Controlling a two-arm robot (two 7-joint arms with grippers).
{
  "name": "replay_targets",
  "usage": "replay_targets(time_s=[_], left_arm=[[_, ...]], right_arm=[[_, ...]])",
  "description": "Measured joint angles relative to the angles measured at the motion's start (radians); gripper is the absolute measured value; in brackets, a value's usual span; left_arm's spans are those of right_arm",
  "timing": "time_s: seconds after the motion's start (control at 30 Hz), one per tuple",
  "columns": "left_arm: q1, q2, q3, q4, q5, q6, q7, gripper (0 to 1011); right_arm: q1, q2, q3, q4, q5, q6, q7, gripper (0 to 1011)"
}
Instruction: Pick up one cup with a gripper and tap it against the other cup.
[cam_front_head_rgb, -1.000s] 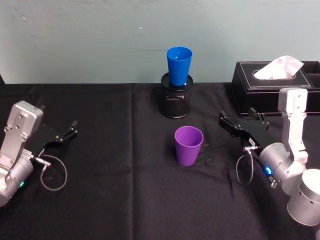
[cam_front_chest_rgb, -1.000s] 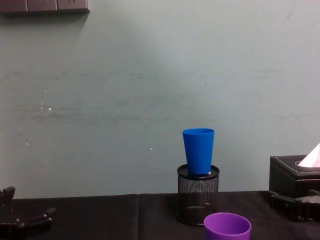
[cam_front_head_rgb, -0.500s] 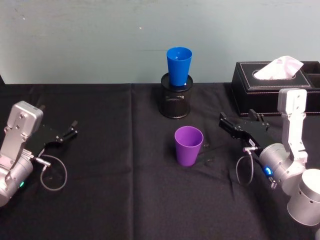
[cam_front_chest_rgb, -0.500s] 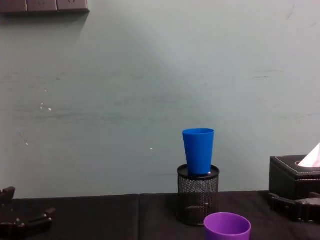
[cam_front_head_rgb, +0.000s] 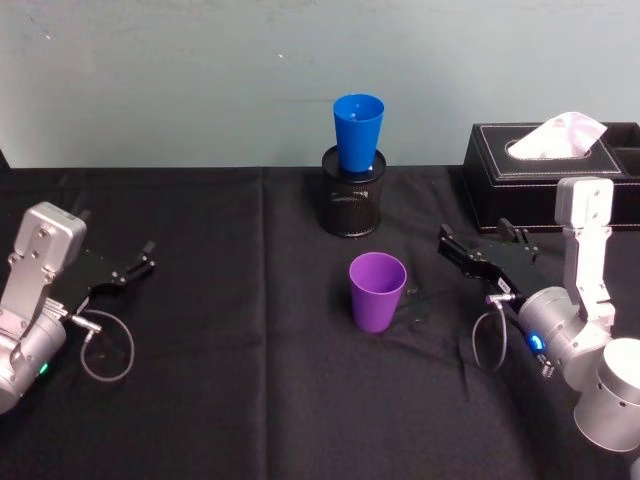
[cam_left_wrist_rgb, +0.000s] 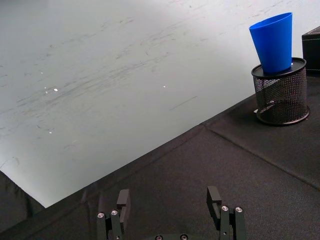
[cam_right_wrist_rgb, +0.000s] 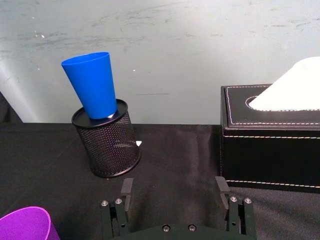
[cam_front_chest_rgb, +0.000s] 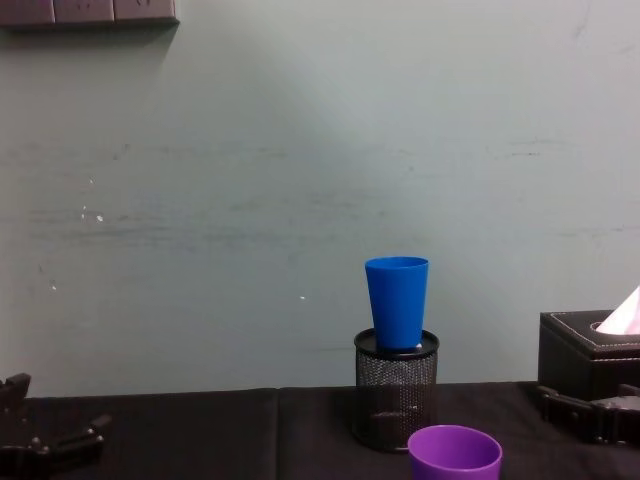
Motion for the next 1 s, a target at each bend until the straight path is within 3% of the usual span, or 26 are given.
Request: replay_targets(time_s=[1.0], left_arm=[[0.000,0.000,0.000,0.000,0.000,0.000,0.000,1000]], right_arm=[[0.000,0.000,0.000,-0.001,0.000,0.000,-0.003,1004]])
